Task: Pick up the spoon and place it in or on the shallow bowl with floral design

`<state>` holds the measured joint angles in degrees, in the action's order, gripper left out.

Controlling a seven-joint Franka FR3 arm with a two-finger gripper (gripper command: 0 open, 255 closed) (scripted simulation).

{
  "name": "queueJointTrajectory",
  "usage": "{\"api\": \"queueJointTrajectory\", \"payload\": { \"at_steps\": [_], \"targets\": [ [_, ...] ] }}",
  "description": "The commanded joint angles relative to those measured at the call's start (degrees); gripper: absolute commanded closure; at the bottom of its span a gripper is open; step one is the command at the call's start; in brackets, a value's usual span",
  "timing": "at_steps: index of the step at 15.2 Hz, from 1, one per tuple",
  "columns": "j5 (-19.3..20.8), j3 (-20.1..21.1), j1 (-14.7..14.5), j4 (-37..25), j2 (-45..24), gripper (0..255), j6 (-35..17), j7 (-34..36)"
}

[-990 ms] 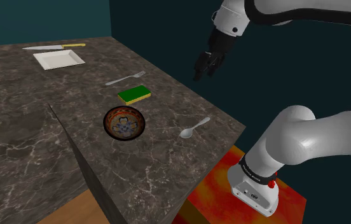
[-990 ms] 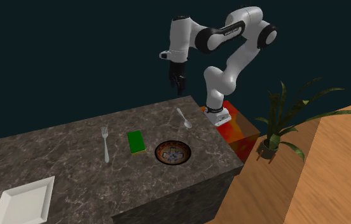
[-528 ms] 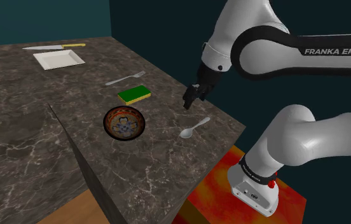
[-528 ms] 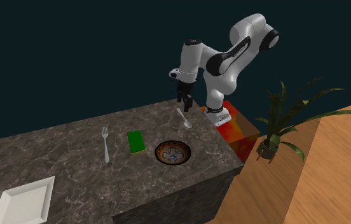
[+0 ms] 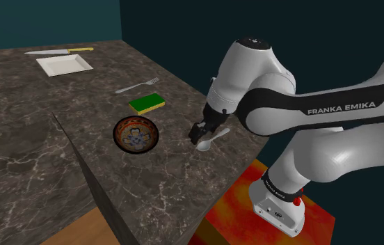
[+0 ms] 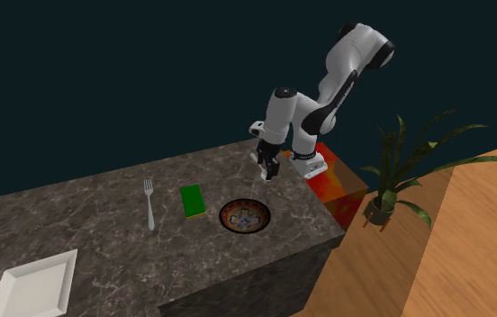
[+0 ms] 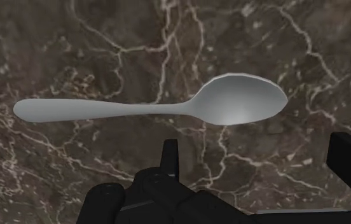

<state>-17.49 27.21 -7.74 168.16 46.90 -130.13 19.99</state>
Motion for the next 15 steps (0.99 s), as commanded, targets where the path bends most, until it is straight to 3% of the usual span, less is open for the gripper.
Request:
{"api": "queueJointTrajectory", "payload": {
  "at_steps": [1,6,13,14,15],
  "targets": [
    [-0.4,0.8,0.1,0.8,-1.6,0,-2.5,0.3],
    [-1.0,2.2,0.7,2.4,-5.8,0,-8.2,0.3],
    [-1.0,2.2,0.7,2.4,-5.8,0,-8.2,0.4],
    [-1.0,2.2,0.7,2.4,-5.8,255,-8.2,0.4],
    [-1.0,2.2,0.7,2.4,-5.8,255,-8.2,0.4]
  ]
}}
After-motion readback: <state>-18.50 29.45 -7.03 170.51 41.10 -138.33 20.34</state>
